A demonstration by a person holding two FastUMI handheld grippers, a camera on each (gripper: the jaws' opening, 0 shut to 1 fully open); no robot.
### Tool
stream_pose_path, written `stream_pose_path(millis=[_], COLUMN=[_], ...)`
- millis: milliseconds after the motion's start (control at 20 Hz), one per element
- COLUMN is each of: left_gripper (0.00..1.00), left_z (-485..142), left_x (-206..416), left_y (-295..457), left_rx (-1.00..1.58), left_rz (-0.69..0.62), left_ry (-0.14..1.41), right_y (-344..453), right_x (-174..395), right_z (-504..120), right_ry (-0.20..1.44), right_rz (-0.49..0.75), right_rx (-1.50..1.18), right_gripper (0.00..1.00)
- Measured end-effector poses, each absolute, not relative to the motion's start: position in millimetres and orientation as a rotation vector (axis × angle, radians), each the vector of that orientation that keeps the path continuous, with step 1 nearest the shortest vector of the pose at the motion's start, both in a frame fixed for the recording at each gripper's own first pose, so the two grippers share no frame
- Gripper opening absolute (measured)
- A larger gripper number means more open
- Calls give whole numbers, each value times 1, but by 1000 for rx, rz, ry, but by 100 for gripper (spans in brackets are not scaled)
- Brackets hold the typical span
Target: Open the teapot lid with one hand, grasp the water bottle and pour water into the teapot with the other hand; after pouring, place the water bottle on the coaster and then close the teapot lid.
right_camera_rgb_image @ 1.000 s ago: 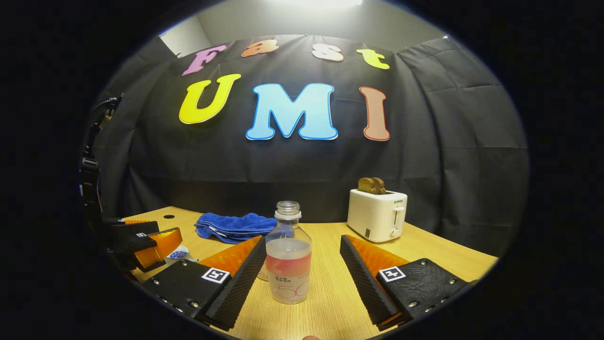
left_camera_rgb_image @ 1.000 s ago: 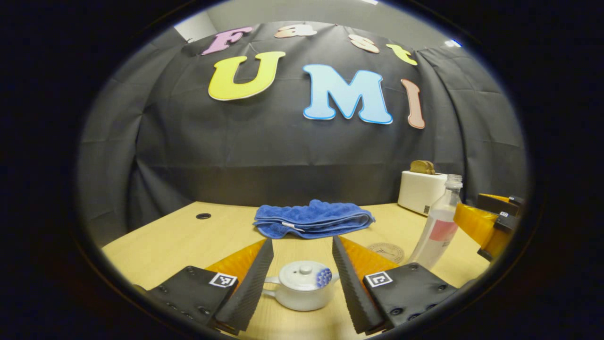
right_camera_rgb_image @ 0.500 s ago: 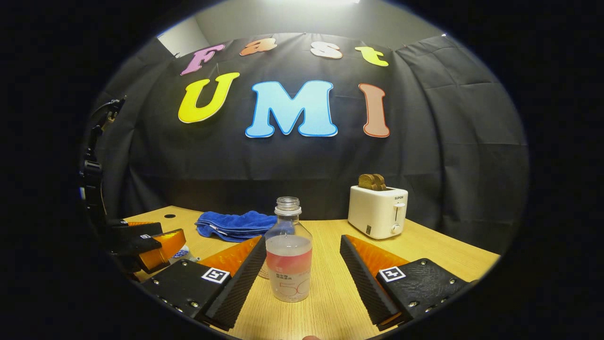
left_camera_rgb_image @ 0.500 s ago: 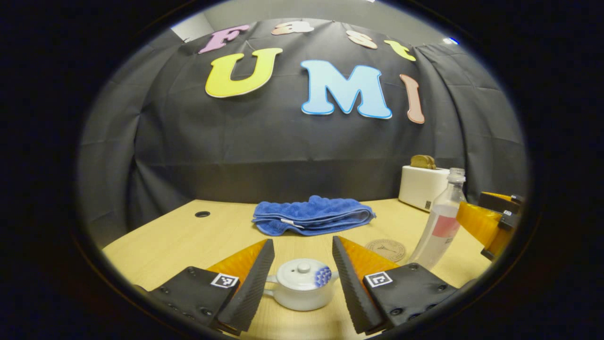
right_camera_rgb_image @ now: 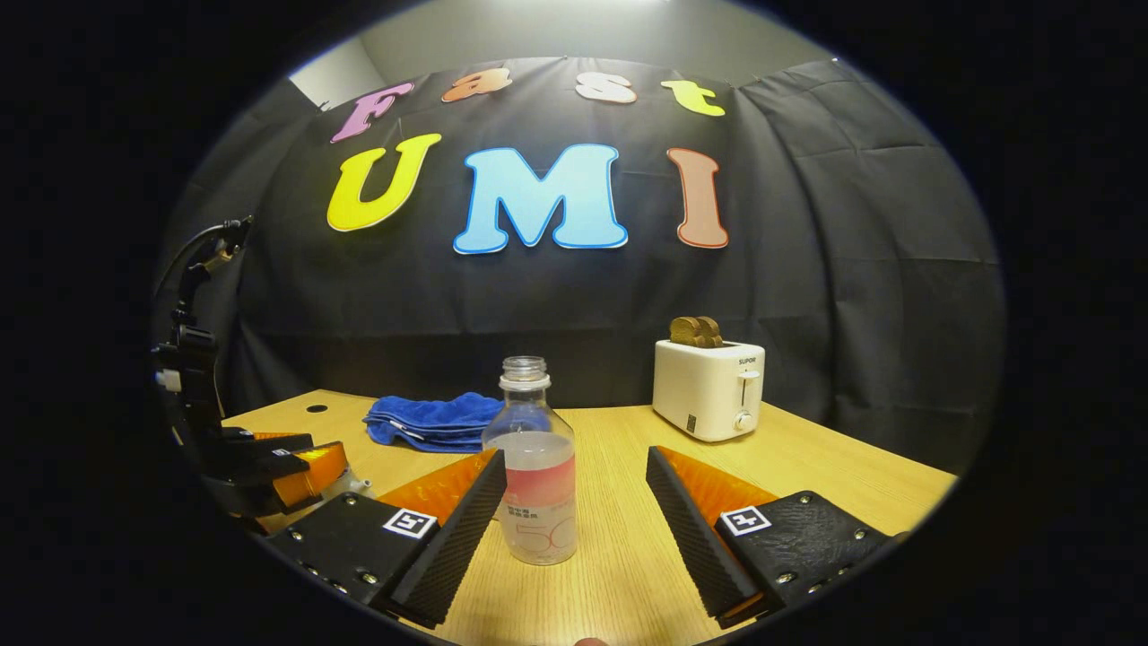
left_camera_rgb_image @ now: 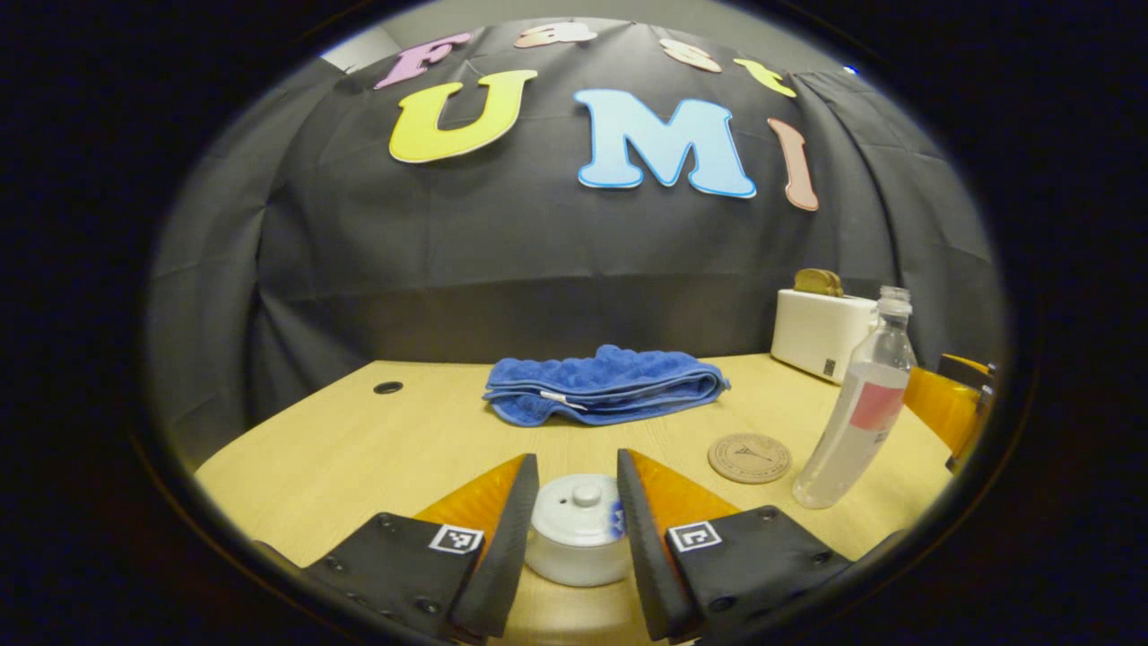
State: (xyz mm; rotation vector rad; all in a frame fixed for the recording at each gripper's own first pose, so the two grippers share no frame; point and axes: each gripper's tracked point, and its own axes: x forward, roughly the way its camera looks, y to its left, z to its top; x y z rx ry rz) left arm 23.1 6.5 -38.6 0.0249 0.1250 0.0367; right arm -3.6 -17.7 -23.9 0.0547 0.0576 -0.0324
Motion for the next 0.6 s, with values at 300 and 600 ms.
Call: stream_pose_path(millis=[300, 600], left_gripper=[60, 17], left_z=[-39, -34], left_x=[26, 26], left_y=[4, 0], left_rx=[66, 83], left_rz=[37, 31], left_ry=[124, 122], right_y=[-20, -16], right_x=[-3, -2], right_z=[-29, -31], right_ry=[69, 76], right_rz=[-37, -27], right_rx=[65, 65], right_gripper=[99, 99])
